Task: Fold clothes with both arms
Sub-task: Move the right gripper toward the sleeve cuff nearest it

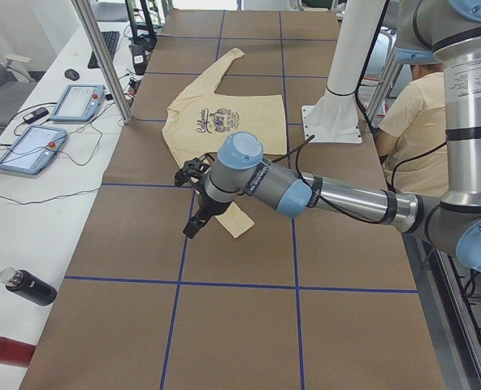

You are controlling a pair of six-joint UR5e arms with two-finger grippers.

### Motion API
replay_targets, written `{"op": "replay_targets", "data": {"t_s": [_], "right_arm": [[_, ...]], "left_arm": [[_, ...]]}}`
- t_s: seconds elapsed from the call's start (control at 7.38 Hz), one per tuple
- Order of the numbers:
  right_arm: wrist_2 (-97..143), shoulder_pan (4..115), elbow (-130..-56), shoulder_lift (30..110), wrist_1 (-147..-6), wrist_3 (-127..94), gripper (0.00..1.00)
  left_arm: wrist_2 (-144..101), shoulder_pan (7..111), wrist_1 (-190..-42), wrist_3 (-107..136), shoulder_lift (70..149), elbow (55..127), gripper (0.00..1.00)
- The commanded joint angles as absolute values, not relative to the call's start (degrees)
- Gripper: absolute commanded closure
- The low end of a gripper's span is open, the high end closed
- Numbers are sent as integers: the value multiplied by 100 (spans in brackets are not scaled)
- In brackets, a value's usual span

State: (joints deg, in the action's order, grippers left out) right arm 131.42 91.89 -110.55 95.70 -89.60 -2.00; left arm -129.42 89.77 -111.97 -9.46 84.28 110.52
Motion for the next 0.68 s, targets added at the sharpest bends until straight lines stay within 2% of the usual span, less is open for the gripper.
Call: {"op": "replay_targets", "data": {"t_s": [0.0,0.27,0.54], "right_arm": [[13227,9193,-10934,9650,-8064,-404,0],[13228,8792,-10934,9633,-7492,-422,0],[13202,7986,-10942,9633,-7304,-1539,0]], "left_arm": [[-12893,8974,-11364,-810,8788,11047,0],[-12885,8974,-11635,-380,8789,11013,0],[-12893,8956,-11725,-387,8754,10978,0]]}}
